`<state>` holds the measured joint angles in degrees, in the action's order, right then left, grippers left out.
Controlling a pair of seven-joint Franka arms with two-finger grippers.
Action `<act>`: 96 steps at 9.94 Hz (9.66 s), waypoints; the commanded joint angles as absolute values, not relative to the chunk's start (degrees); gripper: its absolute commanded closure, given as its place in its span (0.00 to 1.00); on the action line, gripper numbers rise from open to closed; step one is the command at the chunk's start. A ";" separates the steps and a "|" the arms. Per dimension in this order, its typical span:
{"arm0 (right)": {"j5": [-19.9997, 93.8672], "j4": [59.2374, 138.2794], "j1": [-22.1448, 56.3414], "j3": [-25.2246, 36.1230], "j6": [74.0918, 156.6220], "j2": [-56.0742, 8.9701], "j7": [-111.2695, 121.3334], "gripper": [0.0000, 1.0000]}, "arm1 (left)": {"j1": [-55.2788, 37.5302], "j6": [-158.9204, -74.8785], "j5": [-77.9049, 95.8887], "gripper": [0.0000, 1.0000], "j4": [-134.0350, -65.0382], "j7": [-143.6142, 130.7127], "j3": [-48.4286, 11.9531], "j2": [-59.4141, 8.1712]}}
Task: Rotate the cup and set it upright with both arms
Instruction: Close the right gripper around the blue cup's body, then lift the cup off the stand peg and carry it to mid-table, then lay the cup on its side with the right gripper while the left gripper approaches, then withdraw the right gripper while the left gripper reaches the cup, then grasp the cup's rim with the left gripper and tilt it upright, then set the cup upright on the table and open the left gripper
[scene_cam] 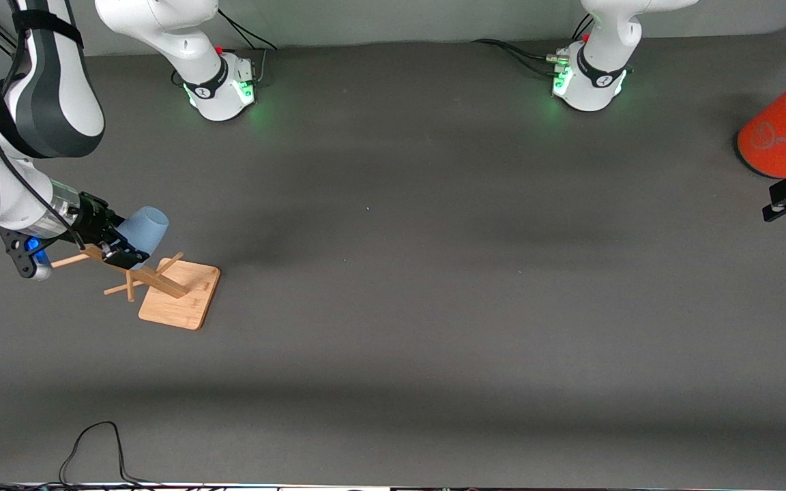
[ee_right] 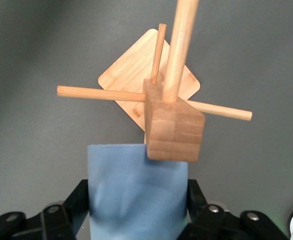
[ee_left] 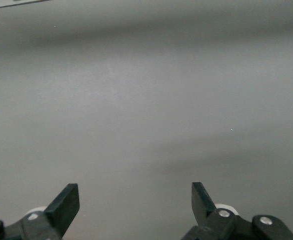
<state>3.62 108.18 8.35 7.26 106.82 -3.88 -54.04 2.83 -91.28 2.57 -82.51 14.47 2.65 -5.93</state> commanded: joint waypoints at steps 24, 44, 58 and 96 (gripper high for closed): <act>4.39 85.56 48.93 6.85 106.78 -19.99 -108.85 0.31 | 2.46 -90.97 2.99 0.00 -81.91 12.66 2.81 -6.15; 3.60 66.89 56.16 7.29 116.89 -55.99 -146.16 0.00 | -6.40 -89.92 3.08 0.00 -82.09 -18.19 1.23 -13.89; 4.39 79.98 37.30 6.77 91.10 -16.03 -90.90 0.00 | -24.05 -94.82 1.06 0.00 -81.92 -36.26 1.23 -22.84; -0.44 88.07 0.53 2.37 89.74 -2.55 2.99 0.00 | -37.26 -84.02 16.08 1.00 -72.33 -22.24 0.18 -43.24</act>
<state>0.61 87.59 0.60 2.56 89.94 -3.27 1.79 -37.17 -83.33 14.70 -70.97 -24.11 -0.19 -44.58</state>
